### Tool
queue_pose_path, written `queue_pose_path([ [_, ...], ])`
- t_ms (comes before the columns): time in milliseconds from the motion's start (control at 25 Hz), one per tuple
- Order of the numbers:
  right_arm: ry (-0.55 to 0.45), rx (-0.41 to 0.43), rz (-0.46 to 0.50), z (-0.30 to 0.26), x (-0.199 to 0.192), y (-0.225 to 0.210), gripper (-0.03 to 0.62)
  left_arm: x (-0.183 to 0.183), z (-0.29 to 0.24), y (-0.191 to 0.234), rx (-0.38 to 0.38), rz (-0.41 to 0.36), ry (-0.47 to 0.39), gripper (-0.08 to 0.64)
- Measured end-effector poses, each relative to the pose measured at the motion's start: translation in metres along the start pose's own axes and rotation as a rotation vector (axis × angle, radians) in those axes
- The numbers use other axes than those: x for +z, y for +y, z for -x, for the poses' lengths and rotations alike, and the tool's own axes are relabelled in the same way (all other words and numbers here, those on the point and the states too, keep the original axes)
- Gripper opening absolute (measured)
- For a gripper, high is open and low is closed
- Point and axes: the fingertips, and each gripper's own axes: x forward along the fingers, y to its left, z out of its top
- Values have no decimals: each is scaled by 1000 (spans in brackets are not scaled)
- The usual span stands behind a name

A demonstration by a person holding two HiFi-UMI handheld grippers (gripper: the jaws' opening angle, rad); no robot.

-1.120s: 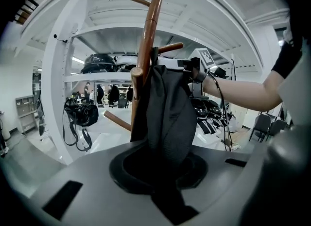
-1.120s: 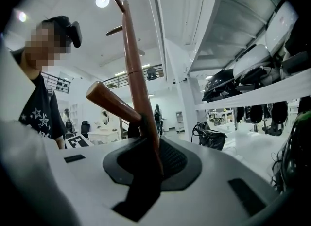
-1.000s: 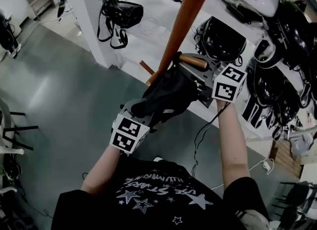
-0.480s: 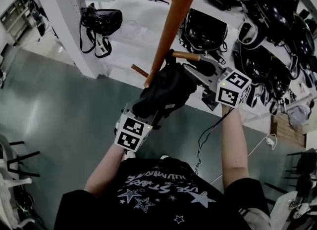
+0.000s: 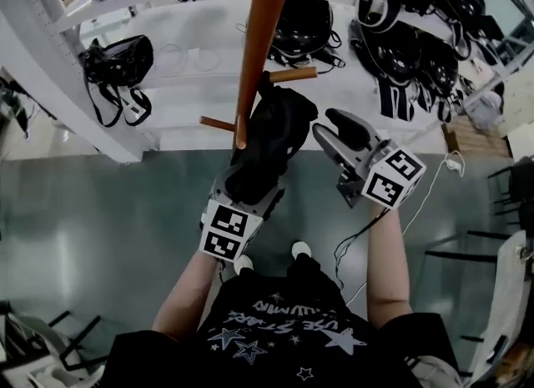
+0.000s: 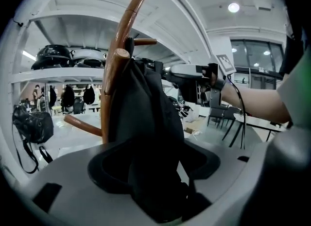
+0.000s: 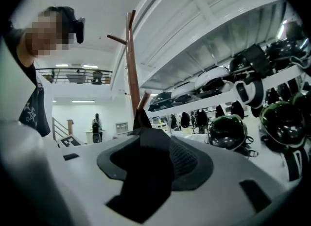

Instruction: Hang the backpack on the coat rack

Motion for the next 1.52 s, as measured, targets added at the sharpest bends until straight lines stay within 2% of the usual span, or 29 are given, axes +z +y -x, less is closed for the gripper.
queue_pose_path([
  [80, 2, -70, -21, 13, -17, 1, 189, -1, 2, -2, -32, -29, -8, 302],
  [200, -14, -164, -116, 29, -48, 0, 189, -5, 4, 2, -54, -64, -15, 314],
  [440, -14, -302, -255, 75, -104, 4, 187, -19, 17, -14, -75, -24, 0, 314],
  [600, 14, -436, -199, 110, -128, 5, 181, -34, 28, -21, -47, -14, 12, 314],
  [720, 28, -513, -133, 135, -141, 19, 128, -47, 39, -29, -16, -30, 31, 314],
  [920, 23, -540, -170, 175, -162, 62, 91, -64, 65, -54, 12, -38, 54, 314],
  [1120, -16, -567, -137, 199, -159, 90, 22, -69, 100, -63, 52, 1, 5, 299],
  [1440, 28, -555, -73, 244, -171, 151, 11, -89, 167, -93, 131, 32, -40, 51],
  [1520, 41, -560, -64, 256, -176, 166, 11, -97, 185, -100, 148, 41, -39, 29],
])
